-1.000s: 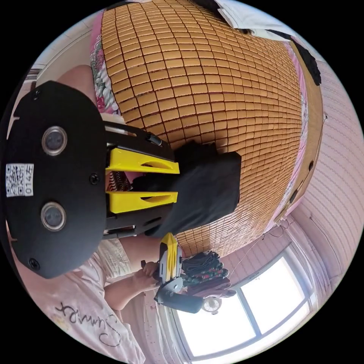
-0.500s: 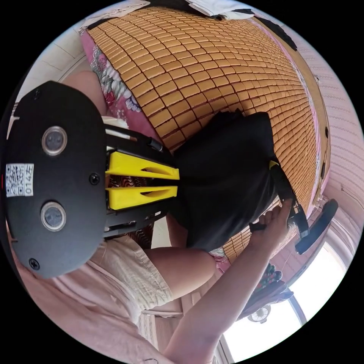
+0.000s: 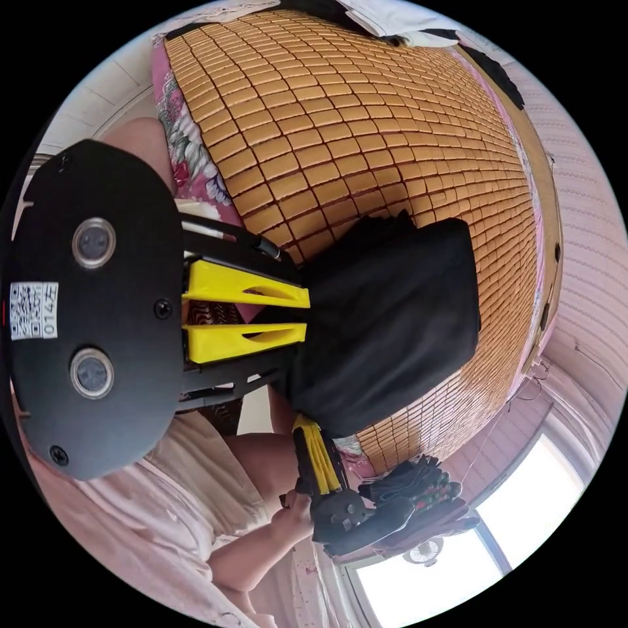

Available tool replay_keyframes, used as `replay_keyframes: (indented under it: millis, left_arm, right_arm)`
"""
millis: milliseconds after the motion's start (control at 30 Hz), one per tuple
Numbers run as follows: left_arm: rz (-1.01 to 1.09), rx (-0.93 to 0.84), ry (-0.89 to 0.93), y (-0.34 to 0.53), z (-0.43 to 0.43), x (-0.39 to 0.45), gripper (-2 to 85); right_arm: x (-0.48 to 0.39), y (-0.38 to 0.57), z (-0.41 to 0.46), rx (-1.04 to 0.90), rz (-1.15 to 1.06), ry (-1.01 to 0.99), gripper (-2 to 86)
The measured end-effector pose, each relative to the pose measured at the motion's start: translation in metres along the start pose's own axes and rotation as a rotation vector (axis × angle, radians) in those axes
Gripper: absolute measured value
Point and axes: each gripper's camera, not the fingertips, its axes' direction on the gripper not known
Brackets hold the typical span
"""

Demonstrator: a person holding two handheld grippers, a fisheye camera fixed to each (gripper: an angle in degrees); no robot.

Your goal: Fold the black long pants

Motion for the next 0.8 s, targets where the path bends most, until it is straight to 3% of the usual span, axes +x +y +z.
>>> replay_keyframes:
  millis: [100, 233, 333, 467, 667, 800]
  left_arm:
    - [-0.084, 0.066, 0.044, 0.009, -0.022, -0.014, 6.2]
    - [-0.191, 0.110, 0.101, 0.008, -0.023, -0.037, 10.6]
    - [-0.194, 0.037, 0.144, -0.003, -0.003, -0.041, 11.5]
    - [-0.182, 0.015, 0.161, -0.012, 0.007, -0.036, 8.7]
    - [-0.117, -0.005, 0.150, -0.056, 0.015, -0.017, 5.4]
    - [0.053, 0.006, 0.181, -0.138, 0.044, 0.039, 5.0]
  right_arm:
    - [0.014, 0.005, -0.042, 0.211, 0.082, -0.064, 0.9]
    - [0.059, -0.004, -0.067, 0.345, 0.300, 0.020, 12.4]
    - [0.082, -0.036, -0.056, 0.299, 0.338, 0.022, 13.0]
    - [0.090, -0.074, -0.043, 0.245, 0.275, -0.155, 7.3]
    - [0.110, -0.117, -0.068, 0.166, 0.137, -0.068, 2.2]
    - [0.168, -0.141, -0.117, 0.089, 0.154, 0.139, 1.6]
